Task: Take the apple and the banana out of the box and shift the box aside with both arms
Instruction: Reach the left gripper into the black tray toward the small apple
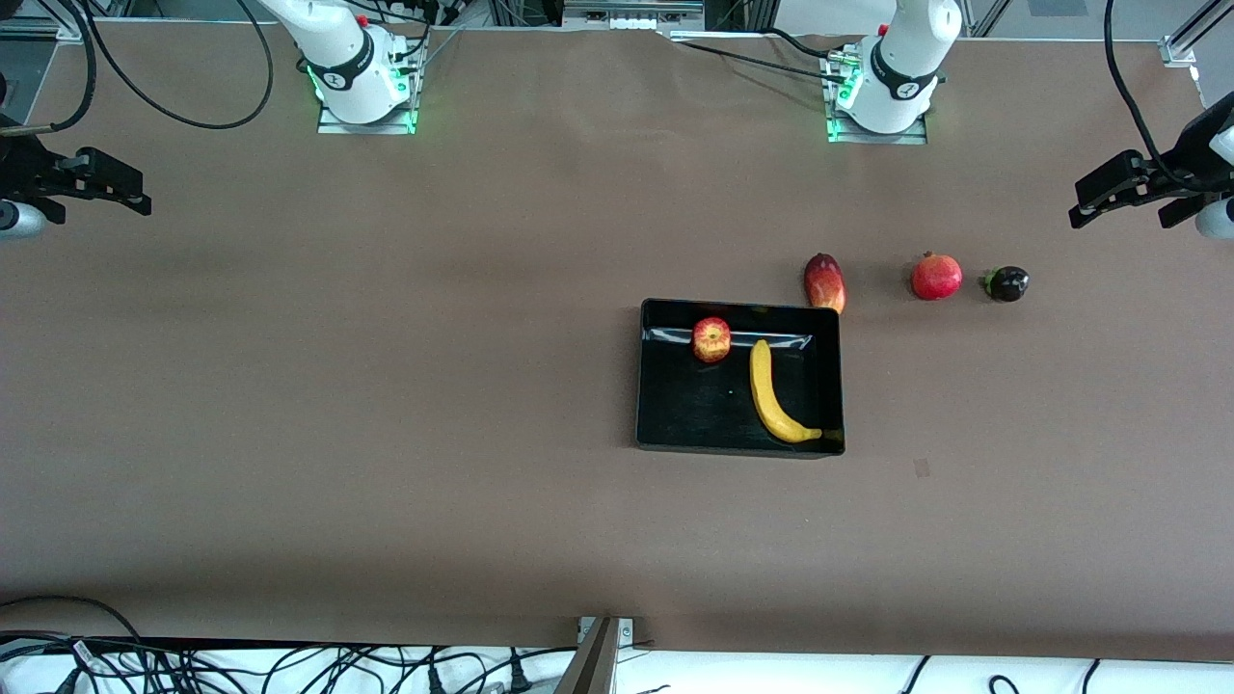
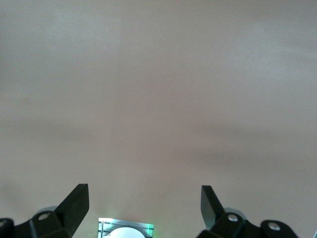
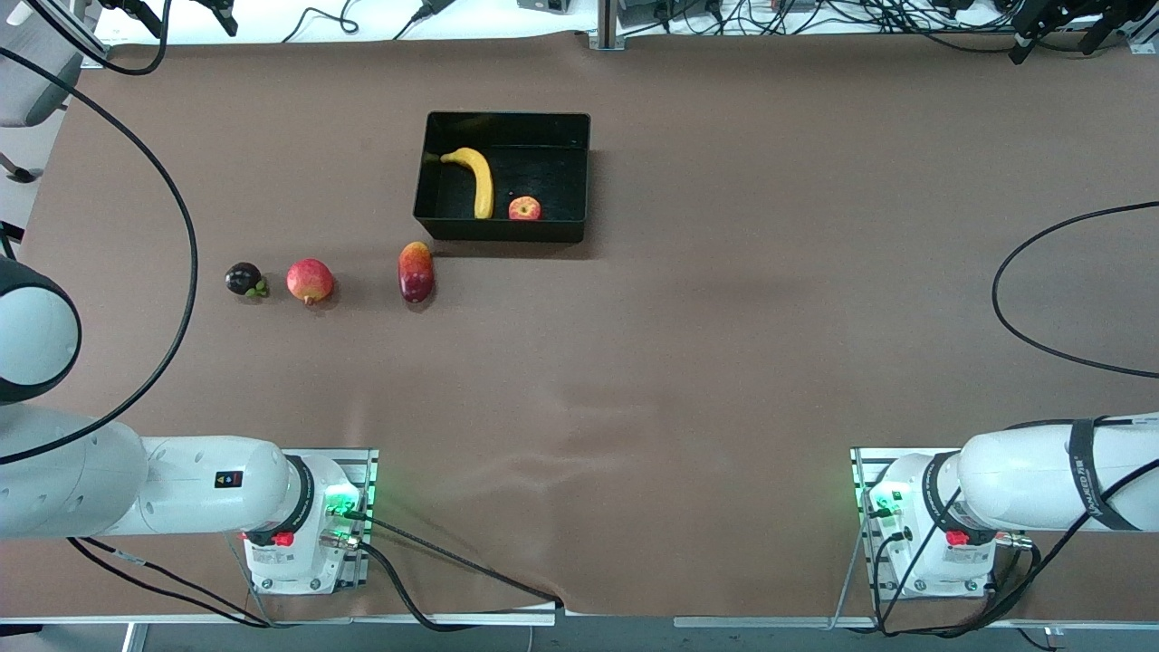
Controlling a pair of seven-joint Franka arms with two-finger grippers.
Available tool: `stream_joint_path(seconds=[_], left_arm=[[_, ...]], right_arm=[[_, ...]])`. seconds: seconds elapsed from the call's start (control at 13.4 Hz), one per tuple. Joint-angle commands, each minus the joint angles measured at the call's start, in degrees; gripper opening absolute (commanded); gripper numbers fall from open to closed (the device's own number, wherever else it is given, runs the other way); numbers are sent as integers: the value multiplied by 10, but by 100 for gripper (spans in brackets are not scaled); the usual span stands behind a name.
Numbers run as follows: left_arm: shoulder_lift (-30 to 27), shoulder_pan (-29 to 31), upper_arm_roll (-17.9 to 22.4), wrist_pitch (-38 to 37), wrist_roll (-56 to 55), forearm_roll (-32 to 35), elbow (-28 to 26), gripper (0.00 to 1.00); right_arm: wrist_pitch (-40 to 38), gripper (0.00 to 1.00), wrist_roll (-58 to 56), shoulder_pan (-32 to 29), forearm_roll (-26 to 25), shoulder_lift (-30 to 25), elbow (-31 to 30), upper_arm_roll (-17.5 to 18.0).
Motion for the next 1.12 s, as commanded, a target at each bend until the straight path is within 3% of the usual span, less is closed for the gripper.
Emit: stream_joint_path(seconds=[0.0,0.6,1.04], left_arm=[[-7,-2,1,4,2,-2,-11,100],[27,-15,-1,22,-32,-3,-10,100],[113,-76,-9,108,-229,-1,-12,100]], right_arm=[[-15,100,4,-8,-6,1,12,10],[-16,100,4,-4,-10,-1,12,31],[-16,100,4,-6,-8,0,13,26]])
